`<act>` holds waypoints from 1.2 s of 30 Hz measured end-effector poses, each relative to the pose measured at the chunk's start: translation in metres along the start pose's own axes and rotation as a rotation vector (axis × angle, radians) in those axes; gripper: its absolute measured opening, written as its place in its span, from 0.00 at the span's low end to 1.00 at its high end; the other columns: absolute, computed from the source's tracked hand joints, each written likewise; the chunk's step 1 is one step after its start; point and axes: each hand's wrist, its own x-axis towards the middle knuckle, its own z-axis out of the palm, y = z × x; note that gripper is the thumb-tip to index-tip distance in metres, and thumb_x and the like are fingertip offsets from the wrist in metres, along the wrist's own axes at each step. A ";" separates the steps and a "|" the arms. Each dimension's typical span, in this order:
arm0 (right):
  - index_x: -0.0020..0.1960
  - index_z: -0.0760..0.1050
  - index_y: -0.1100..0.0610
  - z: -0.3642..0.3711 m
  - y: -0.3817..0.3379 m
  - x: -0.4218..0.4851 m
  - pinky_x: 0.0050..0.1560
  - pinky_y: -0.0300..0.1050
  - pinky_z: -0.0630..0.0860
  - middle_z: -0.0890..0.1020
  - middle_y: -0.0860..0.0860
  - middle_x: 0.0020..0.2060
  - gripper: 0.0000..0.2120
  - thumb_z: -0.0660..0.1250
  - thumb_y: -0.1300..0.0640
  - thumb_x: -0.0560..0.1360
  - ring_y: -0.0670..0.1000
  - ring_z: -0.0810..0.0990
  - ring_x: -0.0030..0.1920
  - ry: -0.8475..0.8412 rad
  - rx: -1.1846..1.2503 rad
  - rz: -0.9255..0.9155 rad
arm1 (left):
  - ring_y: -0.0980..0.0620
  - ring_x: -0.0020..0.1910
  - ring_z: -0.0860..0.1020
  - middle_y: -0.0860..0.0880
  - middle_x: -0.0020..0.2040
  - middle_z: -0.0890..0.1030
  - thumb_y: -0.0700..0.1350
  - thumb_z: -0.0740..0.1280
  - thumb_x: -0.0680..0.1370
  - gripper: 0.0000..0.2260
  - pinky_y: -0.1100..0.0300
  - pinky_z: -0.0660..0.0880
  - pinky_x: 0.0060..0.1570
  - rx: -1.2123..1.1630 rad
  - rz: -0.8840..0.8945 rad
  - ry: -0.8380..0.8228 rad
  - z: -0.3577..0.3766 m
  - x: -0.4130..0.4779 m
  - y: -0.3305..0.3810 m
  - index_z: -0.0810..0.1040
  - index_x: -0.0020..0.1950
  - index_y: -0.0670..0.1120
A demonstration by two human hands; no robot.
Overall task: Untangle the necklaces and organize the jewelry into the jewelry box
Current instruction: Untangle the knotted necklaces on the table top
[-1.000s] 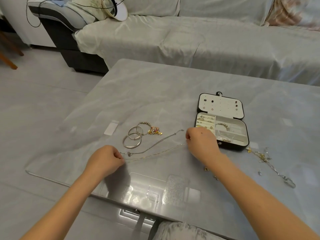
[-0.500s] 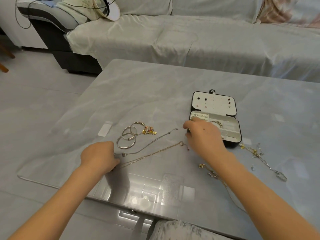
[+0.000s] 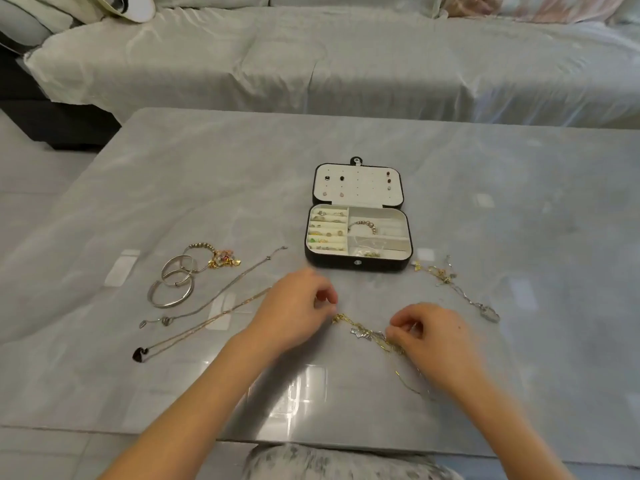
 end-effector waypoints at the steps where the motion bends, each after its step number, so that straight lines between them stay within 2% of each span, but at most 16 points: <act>1: 0.43 0.79 0.49 0.005 0.005 -0.002 0.39 0.35 0.69 0.76 0.42 0.36 0.02 0.69 0.51 0.72 0.42 0.73 0.38 0.002 -0.006 0.004 | 0.54 0.49 0.73 0.53 0.48 0.75 0.47 0.68 0.75 0.06 0.62 0.70 0.50 0.016 0.028 -0.001 0.006 0.000 -0.002 0.80 0.51 0.50; 3: 0.44 0.77 0.48 0.009 0.012 -0.005 0.42 0.39 0.70 0.76 0.43 0.37 0.02 0.69 0.51 0.72 0.44 0.73 0.39 0.037 -0.001 0.016 | 0.56 0.48 0.71 0.53 0.48 0.74 0.49 0.69 0.75 0.08 0.65 0.67 0.48 0.023 0.073 -0.002 0.015 0.001 -0.005 0.79 0.53 0.50; 6: 0.44 0.76 0.49 0.008 0.019 -0.011 0.45 0.39 0.71 0.76 0.44 0.40 0.04 0.70 0.50 0.72 0.44 0.74 0.42 0.050 0.031 0.023 | 0.56 0.46 0.69 0.54 0.46 0.72 0.48 0.70 0.74 0.08 0.67 0.62 0.45 0.019 0.125 0.025 0.023 0.001 -0.009 0.79 0.51 0.49; 9: 0.47 0.76 0.48 0.007 0.025 -0.017 0.48 0.38 0.70 0.73 0.42 0.41 0.07 0.69 0.48 0.71 0.44 0.73 0.45 0.004 -0.008 -0.033 | 0.55 0.45 0.69 0.51 0.46 0.74 0.46 0.70 0.74 0.05 0.65 0.63 0.46 0.043 0.191 0.039 0.027 0.002 -0.012 0.79 0.48 0.46; 11: 0.49 0.74 0.48 0.006 0.027 -0.019 0.46 0.37 0.67 0.71 0.41 0.41 0.08 0.68 0.48 0.72 0.44 0.71 0.45 -0.016 -0.058 -0.062 | 0.54 0.46 0.69 0.51 0.46 0.74 0.45 0.68 0.75 0.04 0.62 0.66 0.48 0.075 0.203 0.045 0.028 0.004 -0.014 0.78 0.47 0.45; 14: 0.50 0.74 0.48 0.004 0.029 -0.016 0.44 0.37 0.65 0.71 0.41 0.40 0.09 0.69 0.48 0.71 0.43 0.69 0.43 -0.016 -0.063 -0.088 | 0.47 0.45 0.73 0.47 0.44 0.76 0.41 0.70 0.74 0.03 0.53 0.72 0.46 0.114 0.197 0.136 0.029 0.007 -0.017 0.77 0.45 0.43; 16: 0.49 0.73 0.48 0.004 0.029 -0.014 0.45 0.37 0.66 0.70 0.41 0.40 0.09 0.70 0.49 0.71 0.43 0.69 0.43 -0.019 -0.051 -0.104 | 0.44 0.44 0.74 0.45 0.44 0.77 0.38 0.73 0.70 0.06 0.54 0.73 0.42 0.153 0.210 0.241 0.031 0.008 -0.016 0.78 0.45 0.41; 19: 0.48 0.75 0.49 0.005 0.031 -0.012 0.45 0.38 0.67 0.70 0.40 0.38 0.08 0.71 0.50 0.70 0.45 0.70 0.43 -0.007 -0.039 -0.168 | 0.45 0.45 0.72 0.44 0.44 0.78 0.33 0.69 0.69 0.08 0.53 0.71 0.42 0.224 0.382 0.345 0.032 0.001 -0.010 0.79 0.46 0.41; 21: 0.45 0.76 0.50 0.006 0.032 -0.011 0.44 0.40 0.69 0.70 0.40 0.37 0.07 0.71 0.50 0.70 0.46 0.71 0.42 0.004 -0.050 -0.222 | 0.47 0.47 0.71 0.46 0.45 0.79 0.33 0.61 0.69 0.13 0.54 0.68 0.45 0.239 0.573 0.247 0.035 -0.009 -0.008 0.80 0.49 0.42; 23: 0.43 0.77 0.51 0.007 0.032 -0.009 0.41 0.42 0.69 0.70 0.41 0.35 0.07 0.68 0.47 0.70 0.46 0.71 0.40 0.030 -0.060 -0.254 | 0.49 0.49 0.72 0.47 0.49 0.80 0.36 0.59 0.69 0.16 0.55 0.68 0.47 0.285 0.678 0.102 0.040 -0.018 -0.010 0.79 0.55 0.42; 26: 0.44 0.77 0.52 0.008 0.029 -0.006 0.42 0.41 0.68 0.71 0.42 0.36 0.07 0.70 0.49 0.72 0.47 0.71 0.40 0.044 -0.061 -0.290 | 0.48 0.54 0.72 0.46 0.54 0.78 0.36 0.66 0.68 0.20 0.56 0.68 0.51 0.327 0.676 0.027 0.046 -0.026 -0.017 0.77 0.61 0.41; 30: 0.45 0.77 0.52 0.008 0.024 -0.004 0.45 0.40 0.67 0.72 0.44 0.40 0.05 0.66 0.50 0.75 0.47 0.70 0.45 -0.014 -0.093 -0.303 | 0.48 0.53 0.72 0.47 0.54 0.77 0.38 0.60 0.71 0.18 0.56 0.68 0.50 0.317 0.682 0.012 0.043 -0.031 -0.022 0.76 0.61 0.43; 36: 0.43 0.76 0.53 0.008 0.024 -0.004 0.44 0.38 0.65 0.74 0.45 0.39 0.05 0.65 0.52 0.75 0.47 0.71 0.44 -0.045 -0.098 -0.293 | 0.49 0.50 0.73 0.48 0.51 0.78 0.39 0.57 0.74 0.15 0.56 0.69 0.47 0.320 0.708 0.004 0.034 -0.041 -0.034 0.76 0.58 0.45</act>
